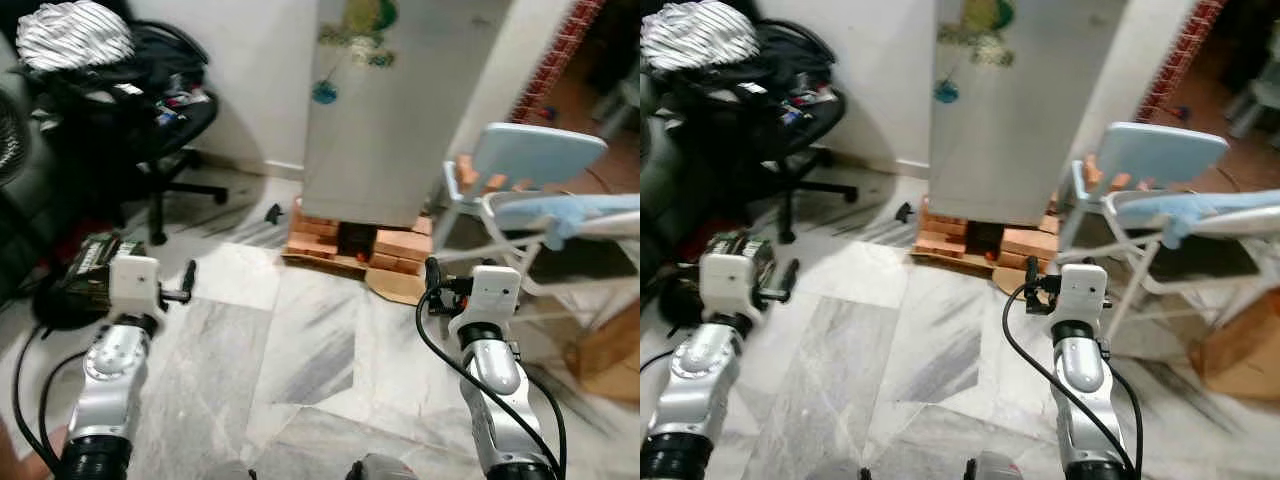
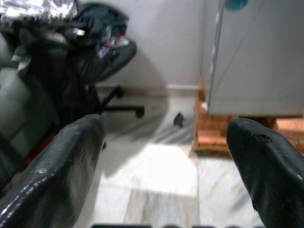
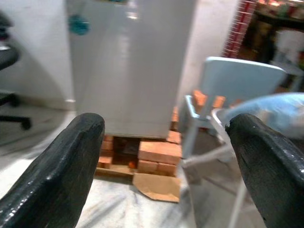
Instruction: Restocking fridge
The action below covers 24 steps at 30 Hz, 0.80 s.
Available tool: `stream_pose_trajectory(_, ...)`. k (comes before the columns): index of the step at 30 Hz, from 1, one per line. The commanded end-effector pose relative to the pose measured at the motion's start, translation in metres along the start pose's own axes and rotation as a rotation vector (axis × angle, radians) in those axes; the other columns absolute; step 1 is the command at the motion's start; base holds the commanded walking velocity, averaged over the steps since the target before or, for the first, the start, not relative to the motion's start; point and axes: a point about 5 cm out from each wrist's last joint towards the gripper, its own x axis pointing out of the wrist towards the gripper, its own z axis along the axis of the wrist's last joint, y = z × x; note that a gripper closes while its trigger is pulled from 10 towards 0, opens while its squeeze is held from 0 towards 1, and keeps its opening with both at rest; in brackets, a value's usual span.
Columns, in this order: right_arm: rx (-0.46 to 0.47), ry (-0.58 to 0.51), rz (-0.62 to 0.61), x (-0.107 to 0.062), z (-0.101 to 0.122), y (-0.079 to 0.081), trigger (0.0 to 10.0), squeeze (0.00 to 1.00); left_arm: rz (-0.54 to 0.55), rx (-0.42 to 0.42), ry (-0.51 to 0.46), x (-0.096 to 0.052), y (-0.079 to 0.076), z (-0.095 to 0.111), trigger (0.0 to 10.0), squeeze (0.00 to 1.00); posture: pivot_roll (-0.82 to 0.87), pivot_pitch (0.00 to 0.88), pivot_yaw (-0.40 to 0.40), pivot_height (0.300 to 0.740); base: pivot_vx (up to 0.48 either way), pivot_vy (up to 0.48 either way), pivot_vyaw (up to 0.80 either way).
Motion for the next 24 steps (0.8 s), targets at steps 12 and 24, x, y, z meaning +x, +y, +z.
stream_pose_trajectory(12, 0.002, -0.009, -0.010, -0.001, 0.002, -0.003, 10.0, 0.00, -0.085, -0.079, -0.020, -0.003, -0.026, -0.003, 10.0, 0.00, 0.01, 0.000, -0.045, 0.740, 0.065, 0.444, -0.80)
stream_pose_trajectory(24, 0.005, -0.028, -0.004, 0.006, 0.006, 0.000, 10.0, 0.00, -0.087, -0.101, -0.032, 0.002, -0.022, 0.002, 10.0, 0.00, 0.01, 0.000, -0.042, 0.740, 0.401, 0.132, -0.80)
